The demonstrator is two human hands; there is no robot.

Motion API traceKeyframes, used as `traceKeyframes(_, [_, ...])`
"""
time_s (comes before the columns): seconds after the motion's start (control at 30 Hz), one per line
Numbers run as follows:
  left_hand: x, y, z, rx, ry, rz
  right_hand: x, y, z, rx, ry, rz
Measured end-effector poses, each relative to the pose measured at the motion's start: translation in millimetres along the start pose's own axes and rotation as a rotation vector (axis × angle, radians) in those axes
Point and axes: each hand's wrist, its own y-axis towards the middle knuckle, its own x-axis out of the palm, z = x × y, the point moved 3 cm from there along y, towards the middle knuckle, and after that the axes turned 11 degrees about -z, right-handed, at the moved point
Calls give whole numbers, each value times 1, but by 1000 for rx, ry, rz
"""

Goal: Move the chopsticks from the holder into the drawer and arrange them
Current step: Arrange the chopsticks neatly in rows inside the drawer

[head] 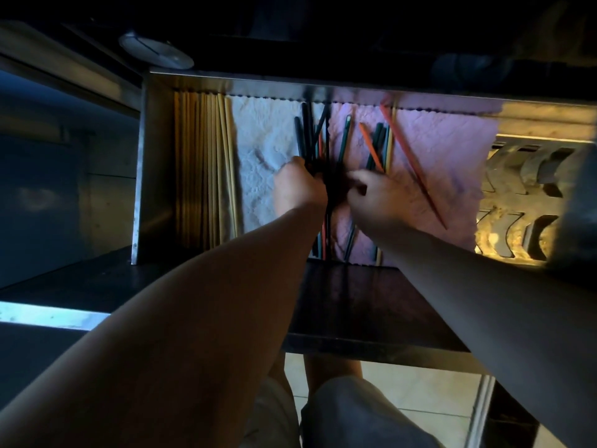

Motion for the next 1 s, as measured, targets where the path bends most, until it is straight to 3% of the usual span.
traceKeyframes(0.27, [-1, -6, -10, 8, -46, 53, 1, -2, -3, -8, 83, 0])
traceKeyframes(0.5, [-3, 2, -2, -48, 32, -60, 3, -8, -2, -44, 34, -5])
traceKeyframes(0.8, [-15, 2, -7, -95, -117, -139, 10, 5, -13, 22, 98, -10])
traceKeyframes(1.0, [-35, -4, -23, -63, -216, -121, 10, 19, -20, 22, -130, 25])
